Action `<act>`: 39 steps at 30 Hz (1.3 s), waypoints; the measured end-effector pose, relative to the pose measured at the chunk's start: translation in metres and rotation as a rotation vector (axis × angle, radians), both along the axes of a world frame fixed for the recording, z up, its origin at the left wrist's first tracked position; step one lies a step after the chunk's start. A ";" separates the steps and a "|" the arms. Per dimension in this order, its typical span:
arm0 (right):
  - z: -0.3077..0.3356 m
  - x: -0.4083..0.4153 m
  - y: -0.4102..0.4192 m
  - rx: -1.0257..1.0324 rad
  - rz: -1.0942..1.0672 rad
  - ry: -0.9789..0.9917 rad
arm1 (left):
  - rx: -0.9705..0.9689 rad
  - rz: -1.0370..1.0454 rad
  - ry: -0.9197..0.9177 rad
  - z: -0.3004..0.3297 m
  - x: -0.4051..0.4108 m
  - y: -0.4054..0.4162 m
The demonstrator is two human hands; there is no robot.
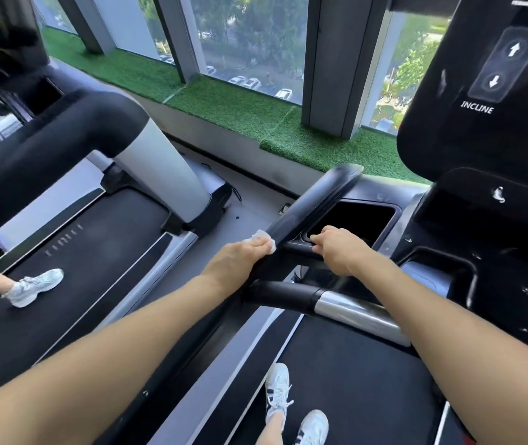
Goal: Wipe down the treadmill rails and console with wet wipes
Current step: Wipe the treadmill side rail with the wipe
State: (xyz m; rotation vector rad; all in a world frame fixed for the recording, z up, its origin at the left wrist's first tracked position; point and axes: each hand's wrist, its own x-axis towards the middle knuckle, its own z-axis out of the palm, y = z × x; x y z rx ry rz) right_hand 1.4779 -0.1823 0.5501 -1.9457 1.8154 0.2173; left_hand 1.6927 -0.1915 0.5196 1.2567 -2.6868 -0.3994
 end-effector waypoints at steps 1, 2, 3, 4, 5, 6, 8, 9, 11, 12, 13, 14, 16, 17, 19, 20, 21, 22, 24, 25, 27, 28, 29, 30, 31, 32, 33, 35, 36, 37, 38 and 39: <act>0.000 0.000 0.000 0.005 0.000 0.003 | 0.001 0.037 -0.030 0.001 -0.009 -0.006; -0.001 0.000 0.000 0.008 0.001 0.005 | 0.008 0.068 -0.048 0.001 -0.015 -0.010; -0.001 0.000 0.000 0.006 0.003 0.009 | 0.012 0.083 -0.048 0.000 -0.018 -0.011; -0.001 0.000 -0.001 0.008 0.003 0.015 | 0.005 0.076 -0.045 -0.001 -0.015 -0.009; -0.001 0.000 -0.001 0.011 0.003 0.020 | -0.040 0.047 -0.036 -0.003 -0.009 -0.002; -0.001 0.000 -0.001 0.014 0.002 0.024 | -0.104 0.016 -0.022 -0.005 0.001 0.008; 0.000 0.000 -0.002 0.020 0.023 0.051 | -0.163 -0.035 0.020 -0.004 0.020 0.029; -0.001 0.000 -0.003 0.027 0.032 0.060 | -0.175 -0.056 0.026 -0.003 0.026 0.034; 0.000 0.001 -0.002 0.032 0.014 0.042 | -0.219 -0.077 -0.025 -0.003 0.027 0.032; 0.001 0.001 -0.002 0.027 0.010 0.037 | -0.268 -0.079 -0.064 -0.004 0.024 0.027; 0.001 0.001 -0.002 0.024 0.010 0.037 | -0.275 -0.060 -0.068 -0.006 0.020 0.023; 0.001 0.001 -0.003 0.024 0.006 0.033 | -0.265 -0.057 -0.025 -0.008 0.016 0.019; 0.001 0.000 -0.003 0.027 -0.019 0.010 | -0.203 -0.028 0.004 -0.008 0.007 0.014; 0.000 0.000 -0.004 0.030 -0.034 -0.004 | -0.219 -0.015 -0.006 -0.006 0.003 0.015; 0.001 0.000 -0.004 0.033 -0.055 -0.024 | -0.282 -0.018 -0.068 -0.004 0.006 0.021; 0.001 0.000 -0.004 0.033 -0.059 -0.029 | -0.271 -0.025 -0.015 -0.005 0.011 0.027; 0.001 0.000 -0.004 0.034 -0.060 -0.030 | -0.233 -0.046 0.063 -0.007 0.017 0.032; 0.001 0.000 -0.004 0.034 -0.059 -0.030 | -0.220 -0.037 0.101 -0.008 0.024 0.037; 0.002 0.000 -0.003 0.028 -0.051 -0.022 | -0.188 -0.029 0.098 0.001 0.030 0.046; 0.003 0.000 -0.002 0.023 -0.046 -0.014 | -0.170 -0.030 0.086 0.008 0.028 0.047; 0.005 0.001 0.000 0.017 -0.040 -0.010 | -0.021 0.029 -0.044 0.018 0.025 0.045; 0.006 0.001 0.001 0.015 -0.038 -0.008 | 0.088 0.085 -0.105 0.020 0.025 0.040; 0.008 0.002 0.002 0.011 -0.036 -0.004 | 0.164 0.141 -0.097 0.025 0.025 0.037; 0.009 0.002 0.003 0.007 -0.031 0.001 | 0.222 0.217 -0.055 0.028 0.025 0.033; 0.010 0.002 0.003 -0.002 -0.027 -0.006 | 0.251 0.309 0.022 0.031 0.023 0.030; 0.012 0.002 0.003 -0.024 -0.028 -0.030 | 0.273 0.421 0.108 0.033 0.022 0.026; 0.014 0.004 0.003 -0.060 -0.038 -0.073 | 0.297 0.541 0.230 0.035 0.017 0.022; 0.017 0.011 0.002 -0.153 -0.109 -0.244 | 0.494 0.749 0.562 0.038 0.001 0.014; 0.020 0.017 0.002 -0.200 -0.168 -0.358 | 0.635 0.799 0.726 0.038 -0.010 0.008; 0.023 0.022 0.001 -0.240 -0.223 -0.460 | 0.754 0.816 0.864 0.040 -0.021 0.003; 0.026 0.027 0.000 -0.267 -0.255 -0.530 | 0.838 0.819 0.959 0.040 -0.032 -0.003; 0.028 0.029 -0.003 -0.288 -0.263 -0.561 | 0.913 0.810 1.045 0.043 -0.044 -0.008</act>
